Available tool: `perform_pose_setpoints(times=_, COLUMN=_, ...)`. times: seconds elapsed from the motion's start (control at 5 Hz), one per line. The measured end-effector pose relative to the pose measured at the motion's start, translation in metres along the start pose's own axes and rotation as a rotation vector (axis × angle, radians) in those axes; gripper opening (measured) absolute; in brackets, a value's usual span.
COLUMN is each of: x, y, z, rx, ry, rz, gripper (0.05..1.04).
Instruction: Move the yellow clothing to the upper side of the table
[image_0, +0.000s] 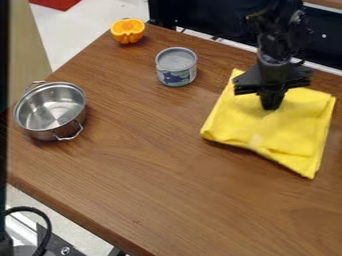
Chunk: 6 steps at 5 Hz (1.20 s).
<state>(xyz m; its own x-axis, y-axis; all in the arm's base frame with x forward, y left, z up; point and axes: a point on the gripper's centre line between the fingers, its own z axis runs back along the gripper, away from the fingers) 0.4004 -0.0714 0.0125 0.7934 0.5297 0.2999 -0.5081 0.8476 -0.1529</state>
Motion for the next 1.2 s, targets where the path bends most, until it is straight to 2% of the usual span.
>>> perform_pose_setpoints(times=0.4, x=0.02, y=-0.009, z=-0.005, rx=0.007, ry=-0.022, rz=-0.013, gripper=0.053)
perform_pose_setpoints(times=0.6, x=0.023, y=-0.006, z=-0.004, rx=0.029, ry=-0.042, rz=-0.032, gripper=0.053)
perform_pose_setpoints(times=0.8, x=0.032, y=-0.005, z=0.001, rx=0.023, ry=-0.023, rz=-0.04, gripper=0.053)
perform_pose_setpoints(times=1.2, x=0.049, y=-0.002, z=0.004, rx=0.018, ry=-0.044, rz=-0.061, gripper=0.07)
